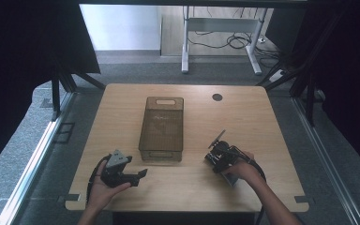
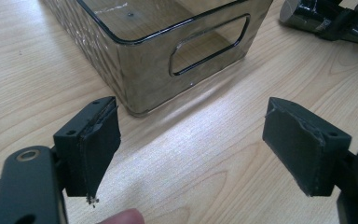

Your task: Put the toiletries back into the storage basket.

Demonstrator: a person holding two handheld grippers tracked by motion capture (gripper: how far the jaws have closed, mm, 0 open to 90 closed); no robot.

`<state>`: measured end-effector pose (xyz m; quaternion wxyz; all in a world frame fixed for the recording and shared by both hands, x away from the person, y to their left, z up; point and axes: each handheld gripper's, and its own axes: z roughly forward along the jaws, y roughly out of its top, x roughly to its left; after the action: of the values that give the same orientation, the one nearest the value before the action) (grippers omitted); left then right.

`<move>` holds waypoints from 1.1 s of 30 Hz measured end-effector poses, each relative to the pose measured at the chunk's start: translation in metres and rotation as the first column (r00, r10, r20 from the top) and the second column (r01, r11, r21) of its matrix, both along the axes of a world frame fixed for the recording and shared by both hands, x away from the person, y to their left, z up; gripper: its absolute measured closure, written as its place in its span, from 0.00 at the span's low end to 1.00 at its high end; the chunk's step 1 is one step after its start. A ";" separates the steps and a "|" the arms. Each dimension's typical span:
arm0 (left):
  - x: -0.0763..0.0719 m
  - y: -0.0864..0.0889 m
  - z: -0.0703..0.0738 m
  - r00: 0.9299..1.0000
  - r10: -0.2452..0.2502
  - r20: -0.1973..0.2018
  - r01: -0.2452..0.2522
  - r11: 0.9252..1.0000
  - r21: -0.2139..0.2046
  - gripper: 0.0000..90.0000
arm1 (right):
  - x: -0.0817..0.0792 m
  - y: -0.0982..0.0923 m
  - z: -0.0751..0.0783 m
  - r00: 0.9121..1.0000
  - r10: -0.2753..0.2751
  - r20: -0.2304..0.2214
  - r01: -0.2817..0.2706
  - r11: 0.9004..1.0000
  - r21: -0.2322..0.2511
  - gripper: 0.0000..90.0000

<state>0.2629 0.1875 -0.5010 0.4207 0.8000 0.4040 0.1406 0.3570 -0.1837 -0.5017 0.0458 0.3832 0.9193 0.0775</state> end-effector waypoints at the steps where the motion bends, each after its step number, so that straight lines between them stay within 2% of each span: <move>1: 0.000 0.000 0.000 1.000 0.000 0.000 0.000 1.000 0.000 0.21 | 0.001 0.000 0.000 1.000 0.003 -0.004 -0.003 1.000 0.002 0.50; 5: 0.000 0.000 0.000 1.000 0.001 0.000 -0.001 1.000 0.001 0.21 | 0.002 0.001 0.000 1.000 0.007 -0.009 -0.007 1.000 -0.006 0.50; 10: 0.000 -0.001 -0.001 1.000 -0.002 -0.003 0.002 1.000 0.002 0.21 | 0.006 0.002 0.006 0.999 0.015 -0.051 -0.015 1.000 0.002 0.51; 17: 0.000 0.001 0.000 1.000 0.000 0.001 0.000 1.000 -0.002 0.21 | 0.006 0.007 0.024 0.999 0.008 -0.045 -0.006 0.999 0.033 0.52; 25: 0.000 0.002 0.001 1.000 0.000 0.006 0.000 1.000 0.000 0.21 | 0.008 0.017 0.043 0.999 0.031 -0.041 -0.029 0.998 0.051 0.52; 26: 0.000 0.002 0.001 1.000 -0.001 0.006 0.001 1.000 0.001 0.21 | 0.010 0.020 0.051 0.999 0.028 -0.045 -0.024 0.997 0.070 0.52; 29: 0.000 0.002 0.001 1.000 -0.002 0.006 0.002 1.000 0.000 0.21 | 0.012 0.021 0.058 0.999 0.023 -0.040 -0.019 0.996 0.086 0.52; 33: 0.000 0.002 0.001 1.000 0.004 0.010 -0.004 1.000 0.000 0.21 | 0.019 0.027 0.075 0.999 0.021 -0.028 -0.017 0.991 0.131 0.52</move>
<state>0.2633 0.1898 -0.4997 0.4225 0.7984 0.4035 0.1455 0.3758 -0.1571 -0.4268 0.0061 0.3779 0.9164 0.1322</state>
